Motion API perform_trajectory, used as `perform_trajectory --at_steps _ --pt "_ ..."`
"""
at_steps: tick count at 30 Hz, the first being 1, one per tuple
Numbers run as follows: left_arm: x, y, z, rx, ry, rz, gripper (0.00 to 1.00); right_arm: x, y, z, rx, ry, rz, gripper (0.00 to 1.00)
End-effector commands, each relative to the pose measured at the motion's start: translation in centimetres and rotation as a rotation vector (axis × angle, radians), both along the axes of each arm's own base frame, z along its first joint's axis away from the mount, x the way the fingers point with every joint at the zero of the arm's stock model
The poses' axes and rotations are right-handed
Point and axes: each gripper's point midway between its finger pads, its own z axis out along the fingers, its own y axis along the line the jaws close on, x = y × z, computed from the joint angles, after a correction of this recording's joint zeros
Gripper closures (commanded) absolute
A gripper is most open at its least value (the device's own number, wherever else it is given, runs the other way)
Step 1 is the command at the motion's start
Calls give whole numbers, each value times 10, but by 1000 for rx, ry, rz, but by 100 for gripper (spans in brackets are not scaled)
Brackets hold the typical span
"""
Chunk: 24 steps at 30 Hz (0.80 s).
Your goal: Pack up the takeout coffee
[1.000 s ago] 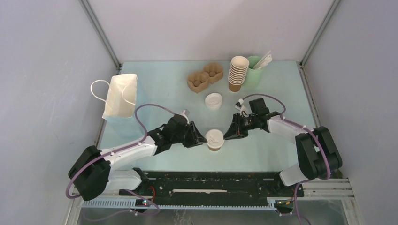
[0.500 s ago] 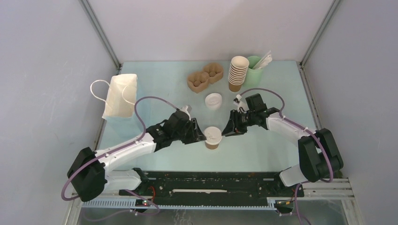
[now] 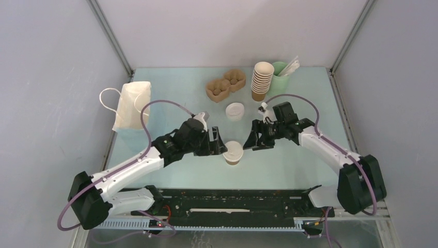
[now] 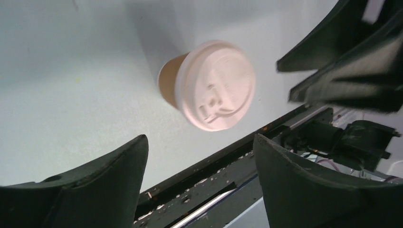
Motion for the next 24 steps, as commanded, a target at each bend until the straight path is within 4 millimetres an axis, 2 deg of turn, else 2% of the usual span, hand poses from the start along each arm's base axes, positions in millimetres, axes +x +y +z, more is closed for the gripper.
perform_trajectory --at_steps 1,3,4,7,9,11,13,14,17,20,24 --pt "27 -12 53 3 -162 -45 11 -27 -1 12 -7 -85 45 22" --pt "37 -19 59 -9 -173 -47 10 -36 2 7 -7 -111 35 17" --pt "42 -23 60 -15 -174 -47 10 -39 6 6 7 -120 27 18" --pt "57 -33 57 -2 -165 -47 16 -49 18 -2 60 -95 -22 35" --pt "63 -39 51 16 -141 -59 24 -54 29 -4 103 -89 -42 43" --pt "65 -40 49 22 -132 -60 29 -51 31 -3 109 -109 -72 45" --pt "60 -37 50 7 -134 -53 27 -39 25 4 116 -157 -102 39" --pt "56 -33 51 -4 -135 -44 27 -27 16 7 130 -172 -131 35" --pt "37 -28 42 -42 -86 -47 25 -6 3 22 235 -128 -125 34" --pt "16 -31 18 -80 -21 -67 16 4 5 25 256 -117 -49 23" --pt "15 -40 8 -124 6 -69 14 14 14 23 257 -99 -32 20"
